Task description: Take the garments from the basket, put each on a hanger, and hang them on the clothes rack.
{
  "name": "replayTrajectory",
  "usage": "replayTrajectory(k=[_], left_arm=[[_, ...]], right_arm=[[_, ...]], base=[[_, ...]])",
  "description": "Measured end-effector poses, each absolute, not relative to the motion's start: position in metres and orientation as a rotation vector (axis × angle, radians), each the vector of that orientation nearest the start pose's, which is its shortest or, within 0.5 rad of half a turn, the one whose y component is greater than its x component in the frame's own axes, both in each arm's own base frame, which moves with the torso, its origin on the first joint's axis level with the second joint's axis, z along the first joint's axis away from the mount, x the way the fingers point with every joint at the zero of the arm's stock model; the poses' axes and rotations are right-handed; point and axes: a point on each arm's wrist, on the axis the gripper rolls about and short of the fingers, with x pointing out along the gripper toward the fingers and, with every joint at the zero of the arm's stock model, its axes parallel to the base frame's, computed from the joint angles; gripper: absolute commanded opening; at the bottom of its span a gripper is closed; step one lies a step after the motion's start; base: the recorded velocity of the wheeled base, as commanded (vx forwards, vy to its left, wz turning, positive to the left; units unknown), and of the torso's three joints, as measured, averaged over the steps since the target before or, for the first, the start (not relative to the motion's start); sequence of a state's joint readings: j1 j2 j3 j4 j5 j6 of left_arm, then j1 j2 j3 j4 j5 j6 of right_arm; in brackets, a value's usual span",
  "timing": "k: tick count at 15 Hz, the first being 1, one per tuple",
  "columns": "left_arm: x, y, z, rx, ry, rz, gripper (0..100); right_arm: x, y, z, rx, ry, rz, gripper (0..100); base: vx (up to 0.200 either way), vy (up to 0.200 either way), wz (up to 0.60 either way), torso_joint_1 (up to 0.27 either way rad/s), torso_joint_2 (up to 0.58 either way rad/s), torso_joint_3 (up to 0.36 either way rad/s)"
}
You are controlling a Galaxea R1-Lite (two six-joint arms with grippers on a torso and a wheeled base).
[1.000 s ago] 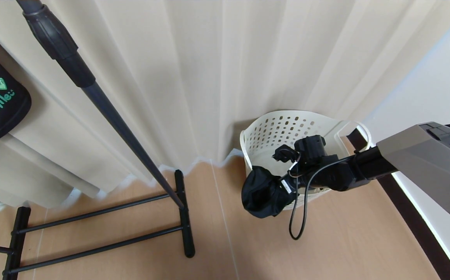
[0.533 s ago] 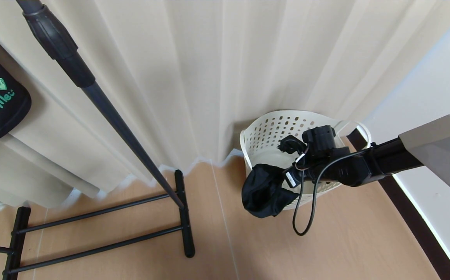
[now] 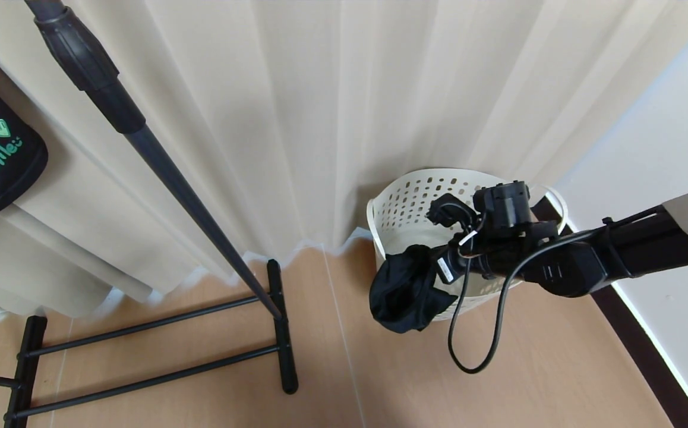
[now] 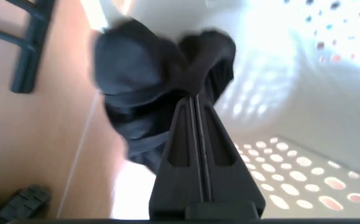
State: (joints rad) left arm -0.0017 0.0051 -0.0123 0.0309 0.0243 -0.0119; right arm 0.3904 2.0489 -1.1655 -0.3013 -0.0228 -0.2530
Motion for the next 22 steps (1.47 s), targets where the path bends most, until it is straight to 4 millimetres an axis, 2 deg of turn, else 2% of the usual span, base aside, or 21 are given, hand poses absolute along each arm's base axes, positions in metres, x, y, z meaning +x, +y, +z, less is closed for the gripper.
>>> replayTrajectory(k=[2, 5, 10, 13, 14, 16, 22], left_arm=[[-0.023, 0.001, 0.076, -0.012, 0.023, 0.022, 100], [-0.023, 0.001, 0.076, -0.011, 0.023, 0.022, 100], [-0.023, 0.001, 0.076, -0.011, 0.023, 0.023, 100], [-0.023, 0.001, 0.076, -0.011, 0.023, 0.023, 100], [-0.023, 0.001, 0.076, -0.011, 0.023, 0.023, 100], [-0.023, 0.001, 0.076, -0.01, 0.023, 0.023, 100], [-0.023, 0.001, 0.075, -0.007, 0.025, 0.02, 100]], right_arm=[[0.34, 0.154, 0.139, -0.363, 0.459, 0.457, 0], [0.289, 0.156, 0.169, -0.358, 0.344, 0.513, 0], [0.173, 0.159, 0.214, -0.359, 0.142, 0.648, 0], [0.125, 0.143, 0.226, -0.343, 0.036, 0.733, 0], [0.115, 0.134, 0.23, -0.331, -0.002, 0.775, 0], [0.107, 0.124, 0.232, -0.315, -0.041, 0.794, 0], [0.103, 0.117, 0.231, -0.309, -0.053, 0.788, 0]], base=[[0.0, 0.0, 0.0, 0.0, 0.0, 0.0], [0.0, 0.0, 0.0, 0.0, 0.0, 0.0], [0.0, 0.0, 0.0, 0.0, 0.0, 0.0], [0.0, 0.0, 0.0, 0.0, 0.0, 0.0], [0.0, 0.0, 0.0, 0.0, 0.0, 0.0], [0.0, 0.0, 0.0, 0.0, 0.0, 0.0], [0.0, 0.0, 0.0, 0.0, 0.0, 0.0]])
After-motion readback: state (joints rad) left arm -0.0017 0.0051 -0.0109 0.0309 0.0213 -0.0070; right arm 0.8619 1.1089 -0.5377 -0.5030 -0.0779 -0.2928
